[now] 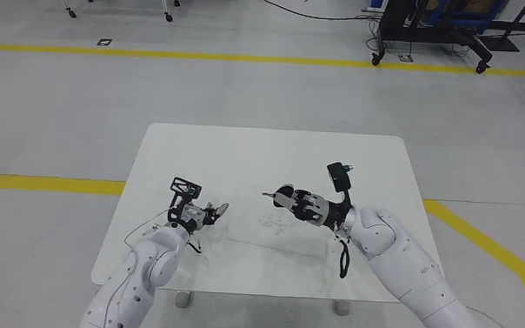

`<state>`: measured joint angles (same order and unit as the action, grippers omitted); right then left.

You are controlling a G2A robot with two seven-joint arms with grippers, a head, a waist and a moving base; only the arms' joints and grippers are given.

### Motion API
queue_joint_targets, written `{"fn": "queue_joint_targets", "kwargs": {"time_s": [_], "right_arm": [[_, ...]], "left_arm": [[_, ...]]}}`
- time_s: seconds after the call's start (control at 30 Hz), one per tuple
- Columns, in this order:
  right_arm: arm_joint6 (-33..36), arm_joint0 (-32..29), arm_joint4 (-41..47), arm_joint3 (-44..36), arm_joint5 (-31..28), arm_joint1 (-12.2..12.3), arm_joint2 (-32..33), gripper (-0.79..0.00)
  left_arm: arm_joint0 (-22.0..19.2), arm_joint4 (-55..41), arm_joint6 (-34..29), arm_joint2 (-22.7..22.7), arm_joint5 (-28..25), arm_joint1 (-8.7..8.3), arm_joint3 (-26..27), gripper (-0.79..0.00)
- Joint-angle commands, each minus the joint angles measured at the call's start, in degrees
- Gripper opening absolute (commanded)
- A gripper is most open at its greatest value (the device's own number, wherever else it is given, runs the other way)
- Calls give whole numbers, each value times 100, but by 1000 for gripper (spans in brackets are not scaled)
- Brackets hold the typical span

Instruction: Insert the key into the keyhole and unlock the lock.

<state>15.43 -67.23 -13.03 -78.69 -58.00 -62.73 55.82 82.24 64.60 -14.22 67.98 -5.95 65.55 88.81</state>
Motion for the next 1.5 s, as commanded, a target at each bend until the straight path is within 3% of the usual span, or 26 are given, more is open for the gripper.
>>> {"fn": "queue_joint_targets", "kwargs": {"time_s": [0.0,0.17,0.37,0.47,0.53,0.6,0.63,0.67,0.7,0.77,0.93,1.17,1.47], "right_arm": [[-1,0,1,0,0,0,-1,-785],[-1,0,1,0,0,0,-1,-785],[-1,0,1,0,0,0,-1,-785],[-1,0,1,0,0,0,-1,-785],[-1,0,1,0,0,0,-1,-785],[-1,0,1,0,0,0,-1,-785],[-1,0,1,0,0,0,-1,-785],[-1,0,1,0,0,0,-1,-785],[-1,0,1,0,0,0,-1,-785],[-1,0,1,0,0,0,-1,-785],[-1,0,1,0,0,0,-1,-785],[-1,0,1,0,0,0,-1,-785],[-1,0,1,0,0,0,-1,-785]], "left_arm": [[-104,-3,-182,-63,38,20,-91,-37],[-178,-130,-347,-112,119,57,-149,-215],[-235,-206,-438,-84,89,73,-246,-262],[-238,-185,-654,-93,124,77,-247,-169],[-218,-71,-691,-91,204,75,-205,-182],[-173,-63,-734,-79,214,74,-130,-394],[-142,-14,-744,-65,236,70,-88,-434],[-103,-3,-763,-52,221,66,-44,-514],[-67,6,-769,-22,229,60,-9,-646],[-14,-16,-869,18,172,51,25,-785],[1,-147,-1124,88,55,43,33,-785],[207,-658,-811,307,-311,27,274,-785],[394,-4197,-602,1023,-2854,-31,-6,-785]]}}
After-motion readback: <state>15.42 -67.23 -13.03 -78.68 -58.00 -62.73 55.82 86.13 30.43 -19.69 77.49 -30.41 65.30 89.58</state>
